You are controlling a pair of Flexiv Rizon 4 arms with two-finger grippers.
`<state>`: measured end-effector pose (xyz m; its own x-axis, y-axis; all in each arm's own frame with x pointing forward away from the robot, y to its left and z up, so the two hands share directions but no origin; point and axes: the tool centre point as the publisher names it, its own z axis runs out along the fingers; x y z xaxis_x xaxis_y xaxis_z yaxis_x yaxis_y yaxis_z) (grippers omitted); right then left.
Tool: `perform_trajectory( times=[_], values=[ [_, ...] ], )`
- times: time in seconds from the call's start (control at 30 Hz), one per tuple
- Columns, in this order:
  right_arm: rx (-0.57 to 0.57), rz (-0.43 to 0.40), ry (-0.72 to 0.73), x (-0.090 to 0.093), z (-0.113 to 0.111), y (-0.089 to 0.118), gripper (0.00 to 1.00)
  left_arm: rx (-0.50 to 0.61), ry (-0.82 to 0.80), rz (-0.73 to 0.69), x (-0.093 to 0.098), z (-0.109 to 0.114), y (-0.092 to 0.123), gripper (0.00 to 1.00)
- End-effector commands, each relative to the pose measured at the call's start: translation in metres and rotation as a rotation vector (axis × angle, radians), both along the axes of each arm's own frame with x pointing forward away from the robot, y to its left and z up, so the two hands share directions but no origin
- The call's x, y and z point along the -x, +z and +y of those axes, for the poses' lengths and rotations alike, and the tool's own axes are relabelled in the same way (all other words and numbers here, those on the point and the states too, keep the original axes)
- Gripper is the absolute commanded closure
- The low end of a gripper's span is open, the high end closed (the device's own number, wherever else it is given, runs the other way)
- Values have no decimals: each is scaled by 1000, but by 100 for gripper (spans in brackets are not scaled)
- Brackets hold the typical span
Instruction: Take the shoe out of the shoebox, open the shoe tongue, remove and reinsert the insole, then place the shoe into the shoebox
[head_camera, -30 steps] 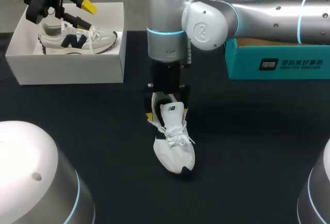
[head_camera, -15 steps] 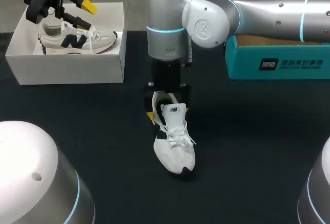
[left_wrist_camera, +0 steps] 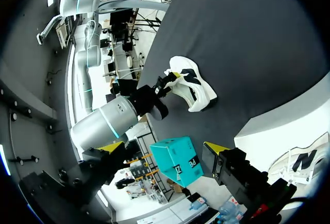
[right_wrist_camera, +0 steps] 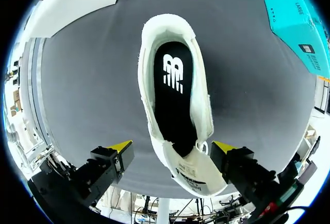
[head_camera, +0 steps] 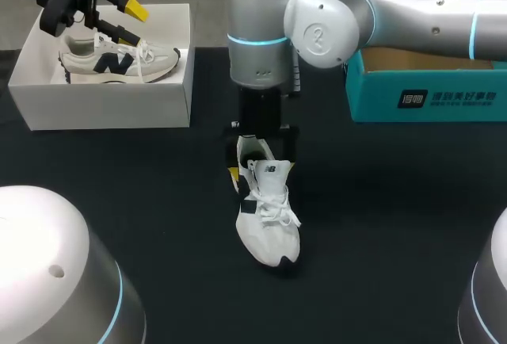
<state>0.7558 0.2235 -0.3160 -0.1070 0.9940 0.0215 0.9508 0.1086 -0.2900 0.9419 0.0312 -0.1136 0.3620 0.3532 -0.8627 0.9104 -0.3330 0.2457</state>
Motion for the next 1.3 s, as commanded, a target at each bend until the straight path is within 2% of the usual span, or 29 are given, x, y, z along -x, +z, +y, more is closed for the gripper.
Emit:
perform_trajectory(
  times=[0.03,0.33,0.57,0.6,0.63,0.67,0.7,0.73,1.0,1.3],
  values=[
    [18,-30,-16,6,-6,19,0,-4,0,-1,0,0,0,0],
    [44,-79,-80,22,-15,44,0,-4,0,-1,0,0,0,0],
    [-2,-82,-98,43,-4,39,1,-4,0,-1,0,0,0,0],
    [-2,-79,-102,47,-3,38,16,-4,0,-1,0,0,0,0],
    [-4,-81,-107,51,-1,37,51,-4,0,-1,0,0,0,0],
    [-7,-79,-112,56,-1,36,74,-4,0,-1,0,0,0,0],
    [-9,-76,-113,58,0,35,89,-4,0,-1,0,0,0,0],
    [-18,-68,-119,61,1,33,100,-4,0,-1,0,0,0,0],
    [-10,-58,-150,74,-5,23,100,-4,0,-1,0,0,0,0],
    [-35,-56,-113,56,0,-1,100,-4,0,-1,0,0,0,0]
  ],
)
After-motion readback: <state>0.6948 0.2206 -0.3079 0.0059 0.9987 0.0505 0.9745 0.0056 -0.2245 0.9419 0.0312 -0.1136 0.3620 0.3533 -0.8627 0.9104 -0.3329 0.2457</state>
